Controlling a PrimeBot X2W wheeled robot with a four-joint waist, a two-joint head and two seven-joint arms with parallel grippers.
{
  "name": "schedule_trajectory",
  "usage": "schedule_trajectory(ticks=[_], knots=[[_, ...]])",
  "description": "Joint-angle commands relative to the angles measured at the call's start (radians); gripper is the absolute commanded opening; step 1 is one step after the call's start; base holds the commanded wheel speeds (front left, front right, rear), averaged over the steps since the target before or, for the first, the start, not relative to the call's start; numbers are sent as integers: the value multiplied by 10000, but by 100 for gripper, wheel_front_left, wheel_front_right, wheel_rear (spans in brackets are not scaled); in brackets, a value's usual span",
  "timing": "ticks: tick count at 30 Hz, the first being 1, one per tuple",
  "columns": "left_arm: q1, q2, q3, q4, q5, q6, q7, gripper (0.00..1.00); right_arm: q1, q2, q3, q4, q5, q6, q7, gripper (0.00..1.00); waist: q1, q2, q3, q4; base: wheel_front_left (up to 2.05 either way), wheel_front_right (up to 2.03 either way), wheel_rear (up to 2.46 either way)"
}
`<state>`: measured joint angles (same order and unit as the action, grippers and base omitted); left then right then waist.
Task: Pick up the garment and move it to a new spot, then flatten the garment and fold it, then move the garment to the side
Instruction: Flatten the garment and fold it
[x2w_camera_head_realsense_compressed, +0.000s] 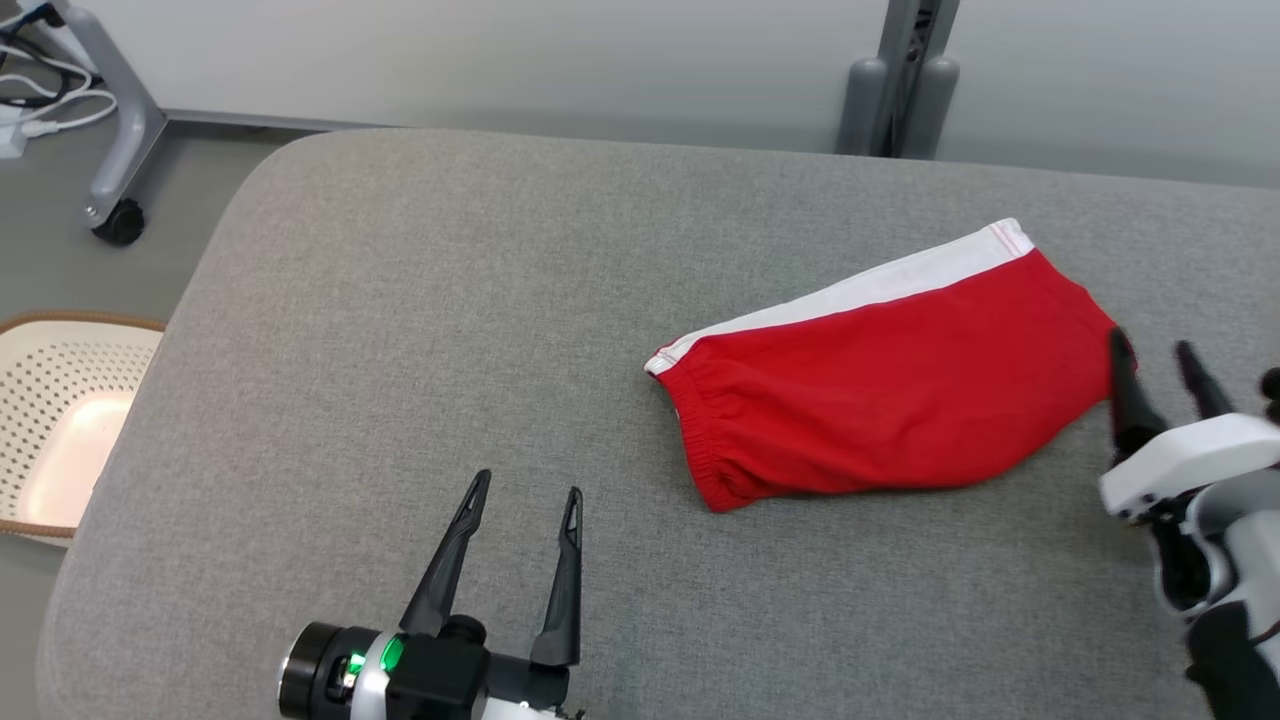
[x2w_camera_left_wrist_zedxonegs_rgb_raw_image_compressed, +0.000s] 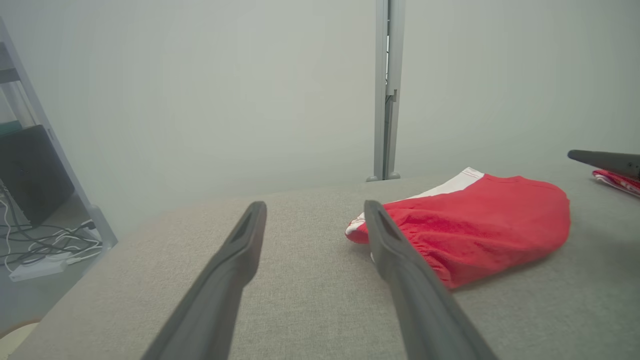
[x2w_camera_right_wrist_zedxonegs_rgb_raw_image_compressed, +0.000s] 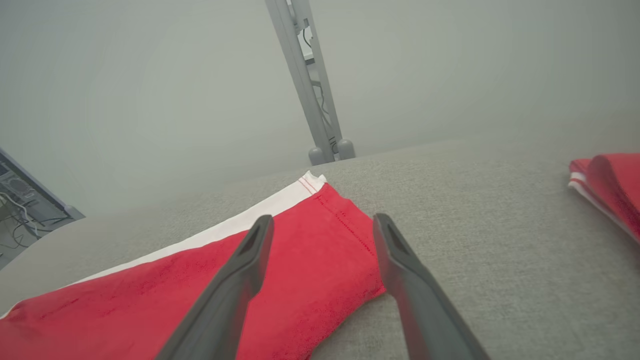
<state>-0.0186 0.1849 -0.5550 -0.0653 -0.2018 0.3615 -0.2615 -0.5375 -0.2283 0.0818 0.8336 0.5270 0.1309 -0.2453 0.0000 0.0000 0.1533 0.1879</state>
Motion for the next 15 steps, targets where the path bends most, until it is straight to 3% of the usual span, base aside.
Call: schedule_trajectory(ticks=[1, 7, 15], knots=[[-195, 0, 21, 2, 111, -73, -40, 100, -213, -191, -194, 318, -97, -3, 39, 100, 0, 0, 138, 121, 0, 0, 0], [-433, -165, -48, 127, 291, -390, -41, 100, -1291, -594, -924, 2264, -567, -3, 263, 100, 0, 0, 592, 496, 0, 0, 0], [-689, -337, -20, 263, 489, -655, -41, 100, -2125, -644, -837, 3621, -972, -3, 314, 100, 0, 0, 1101, 805, 0, 0, 0]])
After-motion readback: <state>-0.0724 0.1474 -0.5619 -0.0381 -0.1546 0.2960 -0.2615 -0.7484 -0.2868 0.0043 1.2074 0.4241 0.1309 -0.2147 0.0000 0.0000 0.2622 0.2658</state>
